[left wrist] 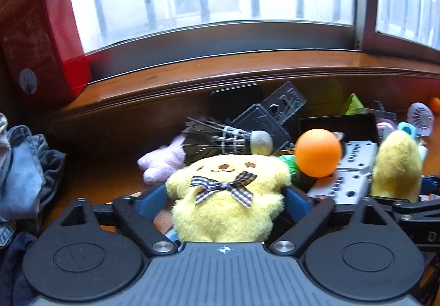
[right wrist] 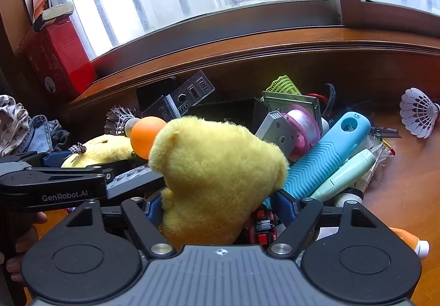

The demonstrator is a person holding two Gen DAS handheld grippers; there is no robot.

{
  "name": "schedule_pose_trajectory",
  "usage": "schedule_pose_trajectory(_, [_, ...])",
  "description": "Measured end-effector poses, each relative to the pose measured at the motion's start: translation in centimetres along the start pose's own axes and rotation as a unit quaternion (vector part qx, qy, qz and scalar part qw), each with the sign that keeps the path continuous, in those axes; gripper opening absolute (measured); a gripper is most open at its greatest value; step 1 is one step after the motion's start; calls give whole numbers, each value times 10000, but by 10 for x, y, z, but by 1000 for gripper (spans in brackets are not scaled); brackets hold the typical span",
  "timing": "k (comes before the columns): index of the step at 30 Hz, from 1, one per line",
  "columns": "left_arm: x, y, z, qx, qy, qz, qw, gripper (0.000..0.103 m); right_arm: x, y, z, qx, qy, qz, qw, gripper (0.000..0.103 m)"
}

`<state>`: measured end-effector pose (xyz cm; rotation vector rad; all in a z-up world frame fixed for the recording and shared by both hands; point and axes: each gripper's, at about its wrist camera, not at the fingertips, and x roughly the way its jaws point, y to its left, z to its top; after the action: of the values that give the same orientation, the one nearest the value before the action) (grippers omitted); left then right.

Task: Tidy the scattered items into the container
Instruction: 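Close the right gripper on the yellow plush dog while the left gripper closes on the plaid-bow bear, then lift the yellow plush dog with the right gripper while the left gripper lifts the bear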

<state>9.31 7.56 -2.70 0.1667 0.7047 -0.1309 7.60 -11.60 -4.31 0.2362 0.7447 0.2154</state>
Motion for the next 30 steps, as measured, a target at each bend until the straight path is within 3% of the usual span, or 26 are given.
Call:
schedule_pose_trajectory(10, [10,6,1,-281,-1,-150,9995,102,0,1,-2,63,21,-8,10000,79])
schedule_pose_trajectory(11, [9,6,0,-306,-27,-175,9994,96,-1,1,-2,76,12,-9,10000,79])
schedule_pose_trajectory(12, [8,7,-1,-335,-43,-204,9992,81,-1,1,-2,87,-2,-10,10000,79])
schedule_pose_trajectory(14, [5,8,-1,-325,-36,-224,9992,70,-3,1,-3,112,-27,-9,9999,79])
schedule_pose_trajectory(18, [-5,12,-4,-375,-97,-346,9987,58,-8,2,-3,157,-108,14,9998,76])
schedule_pose_trajectory(23, [-13,12,-7,-285,-326,-311,9986,58,-17,5,-3,161,-267,50,9995,66])
schedule_pose_trajectory(25, [-11,9,-6,-219,-350,-243,9989,63,-19,7,-3,135,-340,63,9993,64])
schedule_pose_trajectory(27, [-9,9,-5,-232,-371,-202,9988,77,-21,8,-3,128,-360,82,9992,64])
schedule_pose_trajectory(30, [-9,11,-2,-319,-483,-278,9979,88,-23,7,-3,162,-396,128,9990,65])
